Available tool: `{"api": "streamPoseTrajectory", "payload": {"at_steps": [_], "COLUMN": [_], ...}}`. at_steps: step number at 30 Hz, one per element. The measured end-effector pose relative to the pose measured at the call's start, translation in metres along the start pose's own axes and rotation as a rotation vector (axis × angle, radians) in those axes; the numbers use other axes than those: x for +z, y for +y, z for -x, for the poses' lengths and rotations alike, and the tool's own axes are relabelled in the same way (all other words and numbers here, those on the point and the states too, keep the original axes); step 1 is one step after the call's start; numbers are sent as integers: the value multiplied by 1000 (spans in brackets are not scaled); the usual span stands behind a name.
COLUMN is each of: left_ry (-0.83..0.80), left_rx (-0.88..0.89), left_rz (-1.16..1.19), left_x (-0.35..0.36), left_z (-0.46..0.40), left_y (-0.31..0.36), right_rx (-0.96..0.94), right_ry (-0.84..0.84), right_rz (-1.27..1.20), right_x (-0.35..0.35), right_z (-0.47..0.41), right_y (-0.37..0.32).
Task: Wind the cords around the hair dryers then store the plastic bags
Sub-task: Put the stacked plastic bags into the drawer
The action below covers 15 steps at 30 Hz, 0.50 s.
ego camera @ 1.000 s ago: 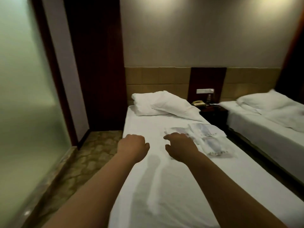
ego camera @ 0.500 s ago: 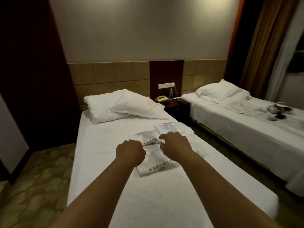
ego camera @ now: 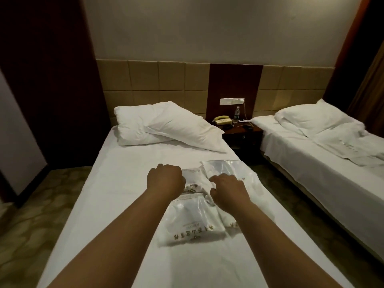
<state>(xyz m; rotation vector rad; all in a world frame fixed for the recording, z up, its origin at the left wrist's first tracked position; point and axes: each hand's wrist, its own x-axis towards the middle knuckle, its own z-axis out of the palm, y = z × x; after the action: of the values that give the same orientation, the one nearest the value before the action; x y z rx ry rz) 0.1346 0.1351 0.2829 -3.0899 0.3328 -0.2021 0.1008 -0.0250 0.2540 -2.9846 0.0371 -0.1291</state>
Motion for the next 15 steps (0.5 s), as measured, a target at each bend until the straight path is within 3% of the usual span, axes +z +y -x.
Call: {"api": "streamPoseTrajectory", "payload": {"at_steps": [5, 11, 15], "left_ry": [-80, -171, -293], "left_rx": [-44, -136, -229], "left_rz": [-15, -19, -29], "left_x": [75, 190, 276], "left_z": [-61, -113, -129], "left_y": [48, 49, 34], "right_rx": [-53, -96, -56], "right_ry": [-66, -42, -202], "right_rz": [13, 34, 23], "right_x": [65, 169, 256], "right_z": [-67, -141, -181], "right_y": [71, 103, 108]}}
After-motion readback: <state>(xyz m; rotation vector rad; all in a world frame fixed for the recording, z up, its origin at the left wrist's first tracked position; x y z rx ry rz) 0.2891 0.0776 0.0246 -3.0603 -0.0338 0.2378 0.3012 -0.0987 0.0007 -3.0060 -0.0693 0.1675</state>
